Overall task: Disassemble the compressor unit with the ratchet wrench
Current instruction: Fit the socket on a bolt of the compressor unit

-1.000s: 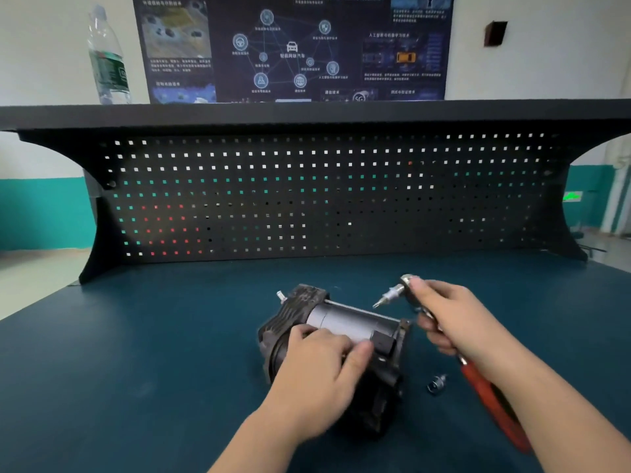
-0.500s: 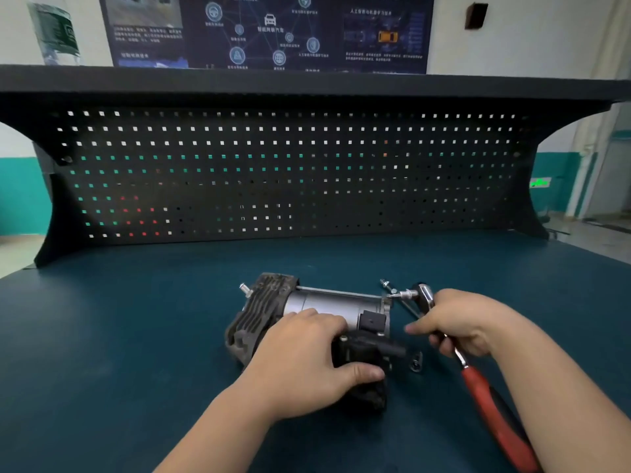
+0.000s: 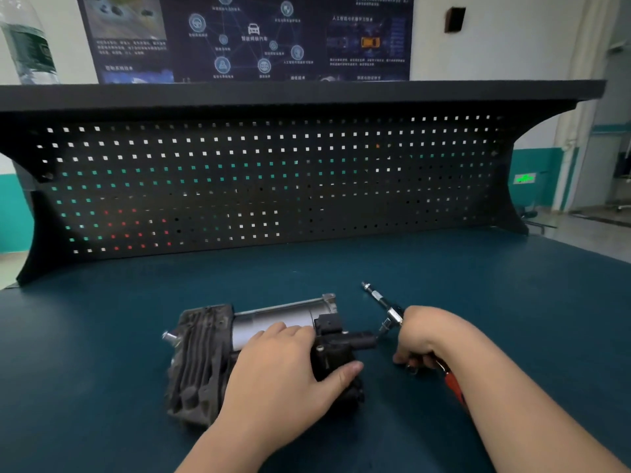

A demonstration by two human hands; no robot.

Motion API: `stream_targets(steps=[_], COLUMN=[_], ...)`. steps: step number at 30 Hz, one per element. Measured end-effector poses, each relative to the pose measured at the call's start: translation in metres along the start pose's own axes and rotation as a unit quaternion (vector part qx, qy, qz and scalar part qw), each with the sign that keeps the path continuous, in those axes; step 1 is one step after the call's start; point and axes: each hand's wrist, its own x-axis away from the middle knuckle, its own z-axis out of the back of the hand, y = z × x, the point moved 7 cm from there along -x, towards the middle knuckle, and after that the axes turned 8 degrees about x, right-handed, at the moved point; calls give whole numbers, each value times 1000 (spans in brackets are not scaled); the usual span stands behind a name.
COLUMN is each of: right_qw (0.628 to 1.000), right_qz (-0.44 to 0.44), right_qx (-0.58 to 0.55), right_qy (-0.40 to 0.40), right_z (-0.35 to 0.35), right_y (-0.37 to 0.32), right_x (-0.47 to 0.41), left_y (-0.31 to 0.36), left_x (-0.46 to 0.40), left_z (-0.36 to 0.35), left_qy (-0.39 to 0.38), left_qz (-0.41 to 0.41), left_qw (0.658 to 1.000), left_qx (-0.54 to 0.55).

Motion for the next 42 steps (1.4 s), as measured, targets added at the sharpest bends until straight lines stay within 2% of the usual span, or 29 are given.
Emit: stream_targets(steps=[4, 7, 10, 14, 19, 30, 35, 38, 42], right_qw=[993, 987, 986, 986, 991, 981, 976, 975, 973], right_qz=[-13, -46, -78, -102, -103, -90, -80, -83, -67], right_qx=[-55, -47, 2, 78, 29, -100, -151, -145, -88], right_qy=[108, 147, 148, 106, 79, 141, 139, 146, 205], right_z=[26, 55, 80, 82, 76, 72, 73, 75, 77], right_y=[6, 9, 9, 7, 15, 28, 31, 32, 21], right_x=[-10, -30, -53, -86, -98, -96, -98, -97, -82], left_y=[-4, -6, -6, -11, -10, -5, -8, -8, -6], left_x=[-4, -6, -10, -14, -12, -10, -12, -13, -13], left_z=[-4, -8, -12, -21, -24, -19, -23, -24, -21], left_qy=[-26, -53, -79, -107, -109, -105, -117, -122, -117], left_qz=[10, 17, 22, 14, 8, 1, 9, 11, 7], left_qw=[1000, 998, 996, 994, 994, 994, 993, 992, 993], left_qx=[14, 26, 26, 15, 23, 9, 13, 11, 10])
